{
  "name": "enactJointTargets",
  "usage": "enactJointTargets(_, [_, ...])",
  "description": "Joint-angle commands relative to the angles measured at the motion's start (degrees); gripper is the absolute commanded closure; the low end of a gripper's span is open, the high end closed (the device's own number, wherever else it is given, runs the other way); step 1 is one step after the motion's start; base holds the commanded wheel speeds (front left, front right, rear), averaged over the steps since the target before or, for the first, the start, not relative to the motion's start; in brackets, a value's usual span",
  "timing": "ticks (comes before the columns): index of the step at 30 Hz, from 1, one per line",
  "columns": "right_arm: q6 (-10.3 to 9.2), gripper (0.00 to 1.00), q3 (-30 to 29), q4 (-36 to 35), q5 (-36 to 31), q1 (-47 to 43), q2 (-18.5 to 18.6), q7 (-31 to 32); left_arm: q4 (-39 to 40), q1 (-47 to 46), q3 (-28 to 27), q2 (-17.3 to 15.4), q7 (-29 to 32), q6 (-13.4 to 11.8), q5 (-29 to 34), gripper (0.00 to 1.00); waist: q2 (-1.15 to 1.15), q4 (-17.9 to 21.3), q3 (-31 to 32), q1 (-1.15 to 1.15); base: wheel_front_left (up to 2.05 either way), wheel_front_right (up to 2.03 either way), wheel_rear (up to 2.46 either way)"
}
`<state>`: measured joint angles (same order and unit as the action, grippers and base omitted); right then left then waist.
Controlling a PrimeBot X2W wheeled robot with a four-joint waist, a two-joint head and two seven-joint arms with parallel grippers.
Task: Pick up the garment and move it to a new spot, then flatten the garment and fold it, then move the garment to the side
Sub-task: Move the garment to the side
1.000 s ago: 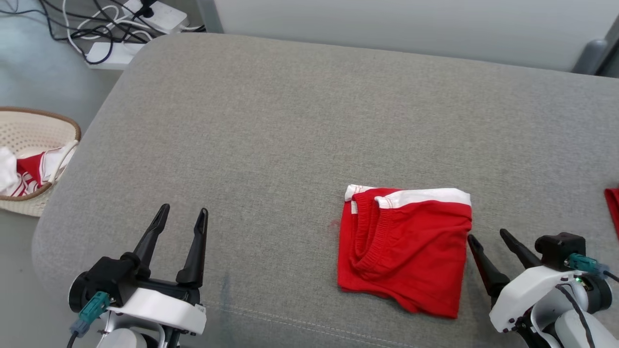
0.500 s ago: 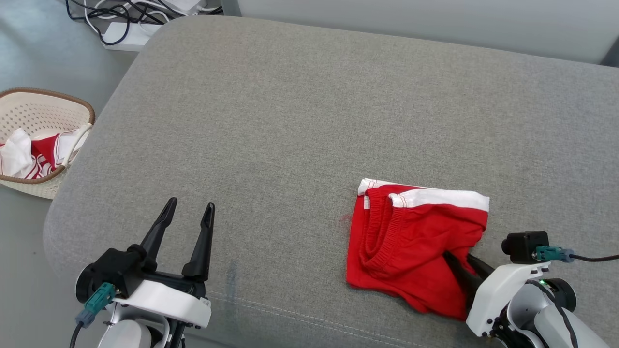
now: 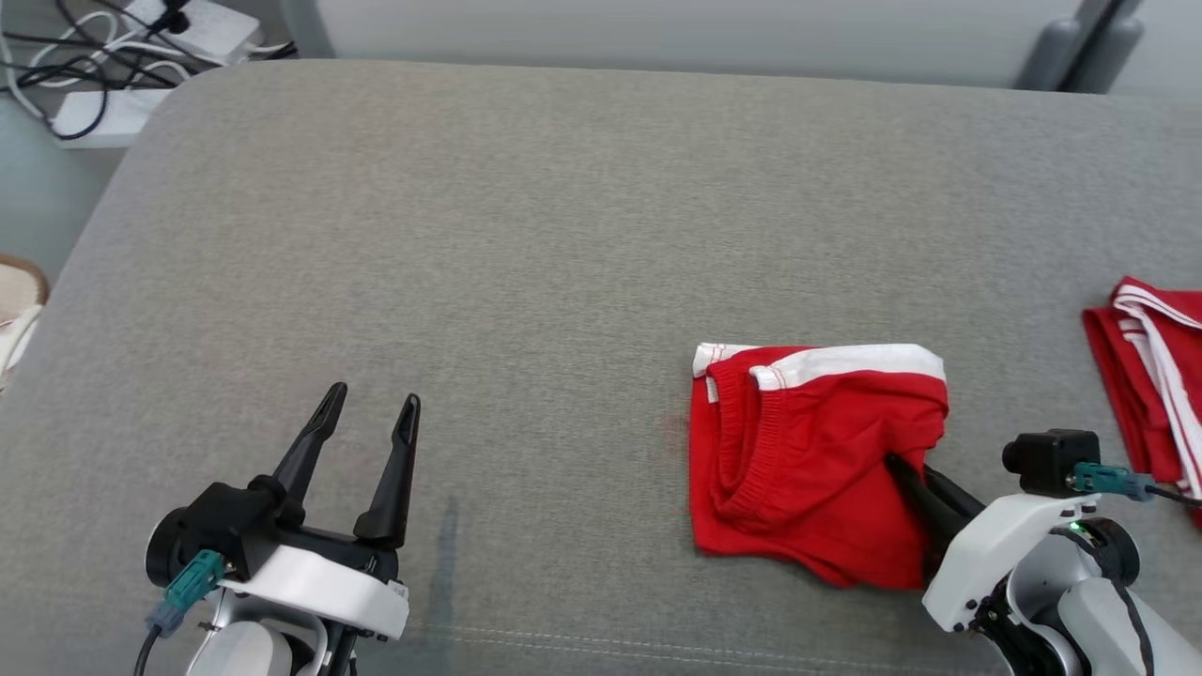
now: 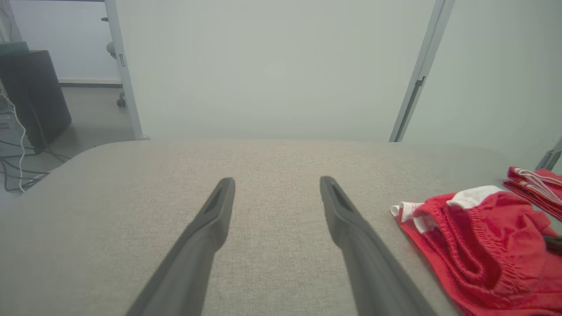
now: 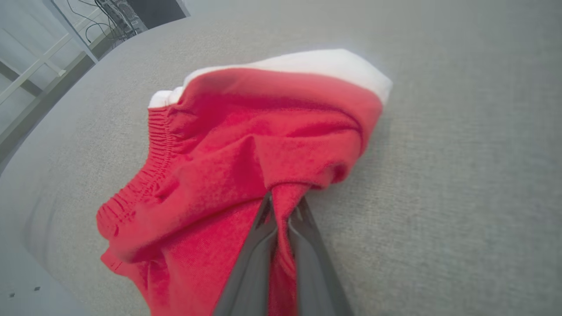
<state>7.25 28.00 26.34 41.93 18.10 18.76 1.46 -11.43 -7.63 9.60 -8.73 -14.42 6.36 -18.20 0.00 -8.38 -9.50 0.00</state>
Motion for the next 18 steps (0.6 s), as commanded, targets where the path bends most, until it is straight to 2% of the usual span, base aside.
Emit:
enactJointTargets(1, [0.24,1.00,0.00,-1.74,-0.19,-1.16,1.19,-1.06,1.81,-2.92,-1.63,-1.47,-0.51,0.34,-0.14,0.00,0.00,3.62,-0.30,0.00,0.00,0.00,0.00])
enactJointTargets(12, [0.24,1.00,-5.25,-3.55,-0.62,-4.53,1.00,-3.92,4.33,-3.92,-1.50,-3.98,1.65,0.03,-0.06,0.00,0.00,19.04,-1.47,0.00,0.00,0.00,0.00])
enactJointTargets(18, [0.24,1.00,-4.76,-5.13,-0.77,-2.81,2.54,-3.67,6.47,-4.23,-1.06,-4.56,2.99,-0.24,-0.02,0.00,0.00,22.90,-2.20,0.00,0.00,0.00,0.00])
